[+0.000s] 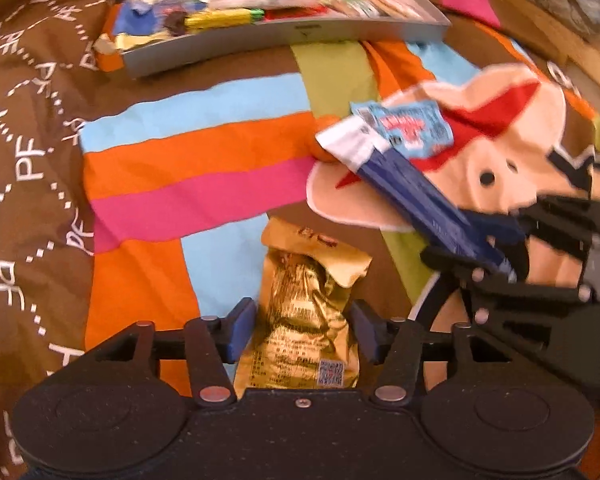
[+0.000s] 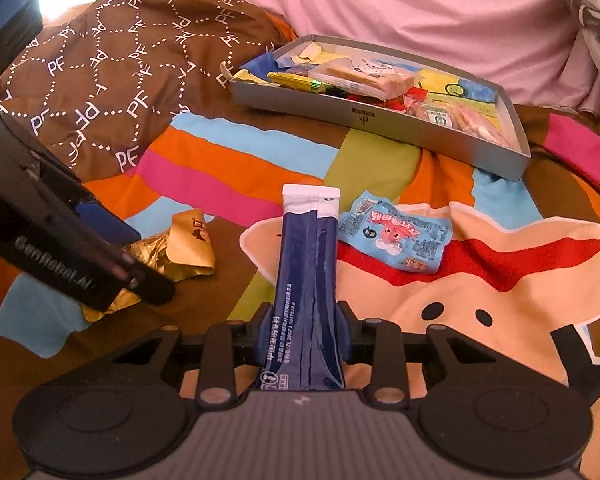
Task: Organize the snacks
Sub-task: 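Lift both held packets off the bedspread and carry them toward the grey tray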
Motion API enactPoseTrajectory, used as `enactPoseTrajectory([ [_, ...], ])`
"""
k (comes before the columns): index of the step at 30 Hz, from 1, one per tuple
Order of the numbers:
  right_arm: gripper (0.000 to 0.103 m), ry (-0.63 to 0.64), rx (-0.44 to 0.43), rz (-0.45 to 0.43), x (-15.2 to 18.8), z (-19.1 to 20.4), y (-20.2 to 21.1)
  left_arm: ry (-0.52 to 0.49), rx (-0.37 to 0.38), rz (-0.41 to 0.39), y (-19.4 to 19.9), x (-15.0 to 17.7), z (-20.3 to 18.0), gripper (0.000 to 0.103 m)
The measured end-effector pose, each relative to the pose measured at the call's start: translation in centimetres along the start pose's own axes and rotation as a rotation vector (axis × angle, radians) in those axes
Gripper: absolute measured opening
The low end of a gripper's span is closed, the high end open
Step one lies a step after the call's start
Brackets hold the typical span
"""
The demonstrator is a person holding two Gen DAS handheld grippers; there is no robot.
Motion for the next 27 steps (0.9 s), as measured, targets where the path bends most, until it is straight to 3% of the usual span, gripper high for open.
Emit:
enactPoseTrajectory([
  [8,0.041,-0.01,-0.024,0.023,0.3,-0.1,-0.6,-0.188,-0.009,0.039,-0.6,0.6,-1.1,0.063],
  [19,0.036,0.04,-0.008,0.007,0.3,0.5,-0.2,-0.11,-0.007,0.006,0.0,0.4,-0.5,0.05],
  [27,0.035,0.154,0.083,-0.038,0.2,1.6,0.2,-0.002,-0.03,-0.098,0.9,0.2,0.0,0.048],
])
Point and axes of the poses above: each gripper's, at about its wrist camera, not at the fingertips, and y roughly against the way its jaws point, z to its left, x to its underside, the point moved 5 cm from there along -y, roughly the way its jaws point, and after that the axes turned 2 degrees about y, right-handed, at the moved point
